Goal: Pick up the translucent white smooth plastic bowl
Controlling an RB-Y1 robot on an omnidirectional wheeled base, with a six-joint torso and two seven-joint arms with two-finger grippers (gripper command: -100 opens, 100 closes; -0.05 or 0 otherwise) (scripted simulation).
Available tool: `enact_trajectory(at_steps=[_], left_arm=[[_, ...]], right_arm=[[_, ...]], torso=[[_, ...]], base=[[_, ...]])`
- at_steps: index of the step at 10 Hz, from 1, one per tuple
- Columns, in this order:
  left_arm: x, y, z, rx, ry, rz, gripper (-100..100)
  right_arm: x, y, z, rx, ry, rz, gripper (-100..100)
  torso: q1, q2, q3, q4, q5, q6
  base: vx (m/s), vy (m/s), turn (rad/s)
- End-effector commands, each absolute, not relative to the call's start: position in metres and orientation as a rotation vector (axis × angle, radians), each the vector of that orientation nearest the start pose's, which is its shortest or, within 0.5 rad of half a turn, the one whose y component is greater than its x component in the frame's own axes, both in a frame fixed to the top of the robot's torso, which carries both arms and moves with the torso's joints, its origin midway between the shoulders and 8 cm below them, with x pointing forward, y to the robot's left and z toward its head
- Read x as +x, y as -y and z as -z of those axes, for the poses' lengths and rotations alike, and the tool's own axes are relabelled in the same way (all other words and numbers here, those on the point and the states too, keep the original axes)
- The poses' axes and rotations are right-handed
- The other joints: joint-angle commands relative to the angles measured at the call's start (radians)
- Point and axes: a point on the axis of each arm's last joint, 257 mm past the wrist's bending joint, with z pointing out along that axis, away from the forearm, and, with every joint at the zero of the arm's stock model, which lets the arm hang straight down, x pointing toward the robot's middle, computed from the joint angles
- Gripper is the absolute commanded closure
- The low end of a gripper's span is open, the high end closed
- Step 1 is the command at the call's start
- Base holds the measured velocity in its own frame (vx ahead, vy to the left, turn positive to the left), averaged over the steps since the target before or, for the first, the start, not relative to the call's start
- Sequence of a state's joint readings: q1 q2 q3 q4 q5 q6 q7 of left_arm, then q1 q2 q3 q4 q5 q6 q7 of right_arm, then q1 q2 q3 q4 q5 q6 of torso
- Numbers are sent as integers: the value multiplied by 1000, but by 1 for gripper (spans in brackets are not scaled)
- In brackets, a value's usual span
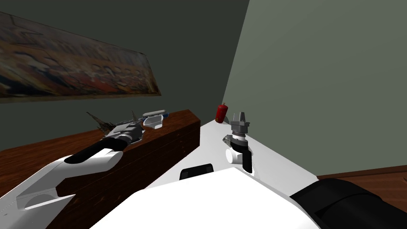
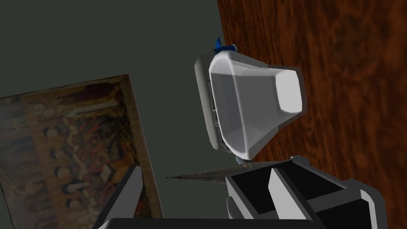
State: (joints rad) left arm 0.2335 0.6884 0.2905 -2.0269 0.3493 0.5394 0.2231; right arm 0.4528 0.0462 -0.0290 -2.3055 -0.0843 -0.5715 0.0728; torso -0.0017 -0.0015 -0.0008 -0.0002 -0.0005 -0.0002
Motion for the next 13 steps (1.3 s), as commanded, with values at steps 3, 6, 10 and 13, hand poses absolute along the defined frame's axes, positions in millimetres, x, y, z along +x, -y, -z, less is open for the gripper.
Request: enact_trajectory(at_steps=[3, 6, 10, 13], left_arm=[[464, -495, 129, -1420, -1300, 796, -100], [460, -507, 134, -1486, -1307, 763, -100], [452, -528, 141, -1610, -1311, 705, -100], [445, -538, 147, -1679, -1314, 667, -100]], right_arm=[[323, 296, -63, 603, -438, -1298, 0], [323, 296, -63, 603, -438, -1298, 0], [323, 296, -63, 603, -438, -1298, 0], [323, 296, -63, 603, -438, -1298, 0]], torso=[[0, 0, 0, 0, 0, 0], [2, 0, 0, 0, 0, 0], [1, -3, -2, -1, 0, 0], [2, -1, -1, 0, 1, 0]], base=[[31, -35, -34], [24, -8, -24], [60, -18, -29], [41, -1, -17]])
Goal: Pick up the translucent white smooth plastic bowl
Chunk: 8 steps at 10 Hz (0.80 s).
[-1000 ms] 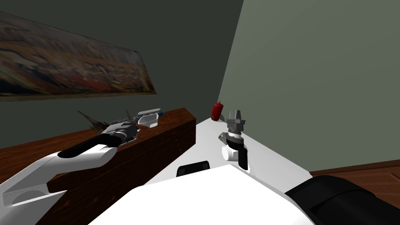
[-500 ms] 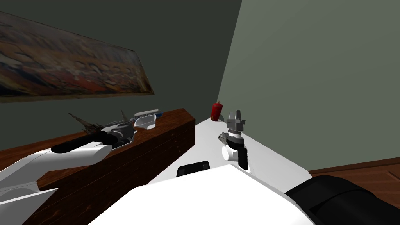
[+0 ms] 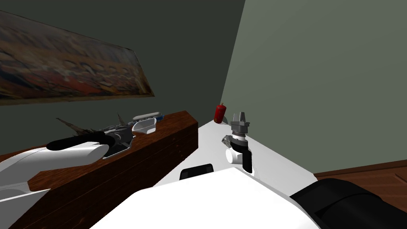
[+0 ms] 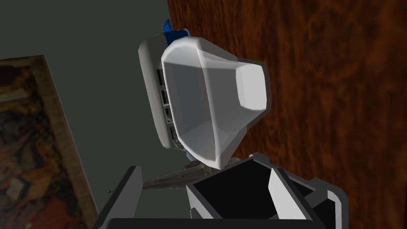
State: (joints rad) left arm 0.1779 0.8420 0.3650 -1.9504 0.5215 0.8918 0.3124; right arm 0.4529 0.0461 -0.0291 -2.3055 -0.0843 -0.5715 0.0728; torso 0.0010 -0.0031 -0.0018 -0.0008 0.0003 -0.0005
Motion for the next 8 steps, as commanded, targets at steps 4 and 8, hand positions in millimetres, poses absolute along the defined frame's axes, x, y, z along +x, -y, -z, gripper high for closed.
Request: enact_trajectory(at_steps=[4, 8], left_arm=[[432, -553, 153, -1797, -1311, 611, -100], [420, -563, 156, -1898, -1303, 569, -100]], right_arm=[[323, 296, -63, 603, -438, -1298, 0], [323, 296, -63, 603, -438, -1298, 0]], torso=[[0, -2, -1, 0, 0, 0], [0, 0, 0, 0, 0, 0]], base=[[77, 0, -22], [56, 0, -16]])
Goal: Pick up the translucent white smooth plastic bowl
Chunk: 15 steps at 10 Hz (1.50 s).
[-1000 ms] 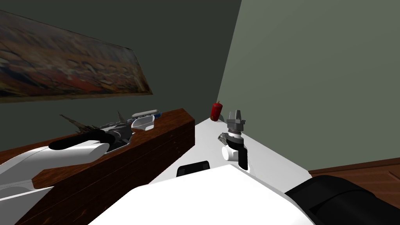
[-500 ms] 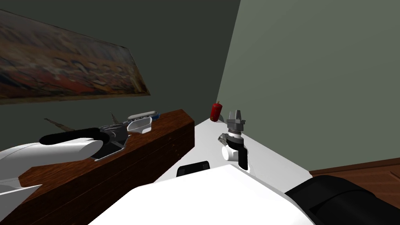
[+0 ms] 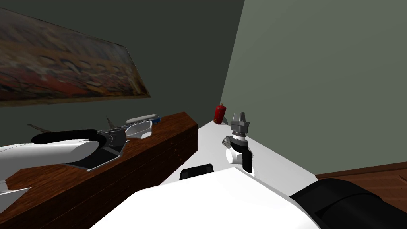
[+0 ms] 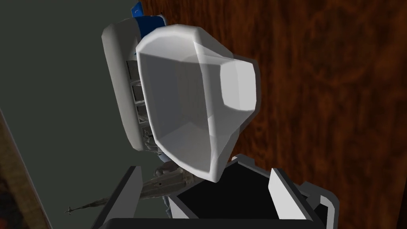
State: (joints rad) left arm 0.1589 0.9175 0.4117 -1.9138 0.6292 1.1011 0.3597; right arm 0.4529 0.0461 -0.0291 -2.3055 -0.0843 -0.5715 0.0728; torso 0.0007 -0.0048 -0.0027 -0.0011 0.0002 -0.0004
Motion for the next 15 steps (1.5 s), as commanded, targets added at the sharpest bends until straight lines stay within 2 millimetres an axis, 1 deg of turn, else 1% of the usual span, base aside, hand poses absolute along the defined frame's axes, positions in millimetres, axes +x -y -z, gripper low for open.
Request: enact_trajectory(at_steps=[1, 2, 3, 4, 5, 6, 9, 11, 12, 15], left_arm=[[415, -564, 161, -1920, -1310, 544, -100], [412, -568, 159, -1954, -1301, 539, -100], [407, -569, 164, -1975, -1308, 514, -100], [403, -572, 162, -2009, -1300, 507, -100], [399, -572, 166, -2027, -1305, 485, -100], [394, -575, 165, -2061, -1299, 476, -100], [382, -577, 170, -2123, -1301, 430, -100], [370, -579, 172, -2194, -1295, 393, -100], [366, -580, 174, -2205, -1298, 379, -100], [346, -580, 182, -2304, -1300, 313, -100]], right_arm=[[323, 296, -63, 603, -438, -1298, 0], [323, 296, -63, 603, -438, -1298, 0], [323, 296, -63, 603, -438, -1298, 0], [323, 296, -63, 603, -438, -1298, 0], [323, 296, -63, 603, -438, -1298, 0], [323, 296, -63, 603, -438, -1298, 0], [323, 296, -63, 603, -438, -1298, 0], [323, 296, -63, 603, -438, -1298, 0], [323, 296, -63, 603, -438, -1298, 0], [323, 296, -63, 603, -438, -1298, 0]], torso=[[0, 0, 0, 0, 0, 0], [0, 0, 0, 0, 0, 0], [0, -1, 0, 0, 0, 0], [1, 1, 0, 0, 0, 0], [1, 0, 0, 0, 0, 0], [0, 1, 0, 0, 0, 0], [0, 1, 0, 0, 0, 0], [0, 1, 0, 0, 0, 0], [1, 0, 0, 0, 0, 0], [0, 1, 0, 0, 0, 0]], base=[[84, 0, -9], [90, 8, -18], [64, 16, -11], [78, 12, -22], [70, 5, -10], [76, 4, -18], [64, 0, -11], [80, 11, -17], [63, 13, -11], [66, 5, -11]])
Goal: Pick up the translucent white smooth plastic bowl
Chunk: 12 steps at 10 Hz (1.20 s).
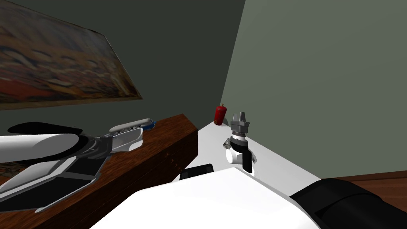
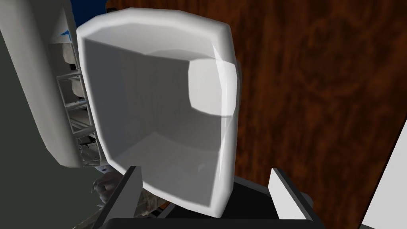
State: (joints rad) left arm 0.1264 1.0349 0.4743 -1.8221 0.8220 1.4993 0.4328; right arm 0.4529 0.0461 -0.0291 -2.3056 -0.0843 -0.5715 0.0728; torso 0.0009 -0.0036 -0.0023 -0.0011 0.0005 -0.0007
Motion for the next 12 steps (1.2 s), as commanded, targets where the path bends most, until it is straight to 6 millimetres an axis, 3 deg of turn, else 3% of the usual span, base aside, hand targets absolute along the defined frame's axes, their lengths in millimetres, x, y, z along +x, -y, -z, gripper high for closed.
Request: enact_trajectory(at_steps=[1, 3, 4, 5, 7, 8, 9, 12], left_arm=[[340, -579, 186, -2330, -1302, 294, -100], [340, -577, 188, -2336, -1304, 290, -100], [339, -577, 189, -2341, -1304, 286, 0], [340, -581, 199, -2343, -1297, 285, -100], [340, -586, 210, -2346, -1292, 282, -100], [339, -585, 205, -2347, -1293, 282, -100], [339, -586, 206, -2345, -1293, 283, 100], [339, -586, 206, -2346, -1295, 280, 100]], right_arm=[[323, 296, -63, 603, -438, -1298, 0], [323, 296, -63, 603, -438, -1298, 0], [323, 296, -63, 603, -438, -1298, 0], [323, 296, -63, 603, -438, -1298, 0], [323, 296, -63, 603, -438, -1298, 0], [323, 296, -63, 603, -438, -1298, 0], [323, 296, -63, 603, -438, -1298, 0], [323, 296, -63, 603, -438, -1298, 0]], torso=[[0, 0, 0, 0, 0, 0], [-1, 4, 2, 1, 0, 0], [-1, 4, 3, 1, 0, 0], [0, 4, 3, 1, 0, 0], [0, 5, 3, 1, 0, 0], [0, 5, 3, 1, 0, 0], [0, 5, 3, 1, 0, 0], [1, 5, 3, 1, 2, -1]], base=[[5, -14, 33], [2, -3, 8], [0, 0, 0], [-2, 4, -13], [-5, 7, -19], [0, 0, 0], [0, 0, 0], [0, 0, 0]])
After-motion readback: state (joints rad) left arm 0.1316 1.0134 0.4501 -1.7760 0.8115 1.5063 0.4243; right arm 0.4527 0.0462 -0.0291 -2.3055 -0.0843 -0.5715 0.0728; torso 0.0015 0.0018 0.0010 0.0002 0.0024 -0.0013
